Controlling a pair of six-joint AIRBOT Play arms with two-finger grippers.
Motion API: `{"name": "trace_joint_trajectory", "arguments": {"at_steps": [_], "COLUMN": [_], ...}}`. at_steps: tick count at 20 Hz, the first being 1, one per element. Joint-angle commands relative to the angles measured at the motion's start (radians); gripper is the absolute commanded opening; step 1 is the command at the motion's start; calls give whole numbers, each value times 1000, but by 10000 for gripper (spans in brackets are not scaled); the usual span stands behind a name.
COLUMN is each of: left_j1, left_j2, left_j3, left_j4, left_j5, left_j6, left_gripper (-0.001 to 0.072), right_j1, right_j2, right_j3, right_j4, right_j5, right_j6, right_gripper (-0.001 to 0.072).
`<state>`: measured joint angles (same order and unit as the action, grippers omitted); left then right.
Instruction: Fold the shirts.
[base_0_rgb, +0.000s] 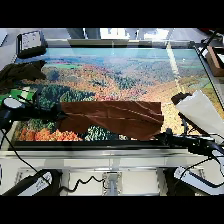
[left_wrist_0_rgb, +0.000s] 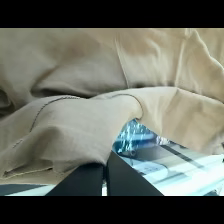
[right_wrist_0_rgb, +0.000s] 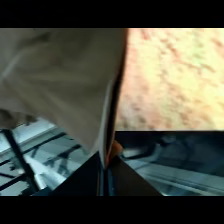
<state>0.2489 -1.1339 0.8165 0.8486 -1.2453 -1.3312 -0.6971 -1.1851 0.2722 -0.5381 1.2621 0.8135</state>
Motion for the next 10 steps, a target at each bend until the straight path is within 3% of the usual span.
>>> {"name": "trace_joint_trajectory", "arguments": {"at_steps": [1,4,10], "left_j1": [0,0,1], "left_j2": [0,13,67], "left_j3": [1,1,56], "left_j4": [-55,-134,-145], "left_j5": [-37,-66,-69], "left_j6": [35,74,74], "left_gripper": [15,14,14], "right_j1": [1,1,1], "right_j2": [55,149,200], "right_j3": [45,113,230], "right_j4": [159,174,169], "right_j5": [150,198,247], "right_j6": [-44,25,114], "right_gripper": [27,27,27]}}
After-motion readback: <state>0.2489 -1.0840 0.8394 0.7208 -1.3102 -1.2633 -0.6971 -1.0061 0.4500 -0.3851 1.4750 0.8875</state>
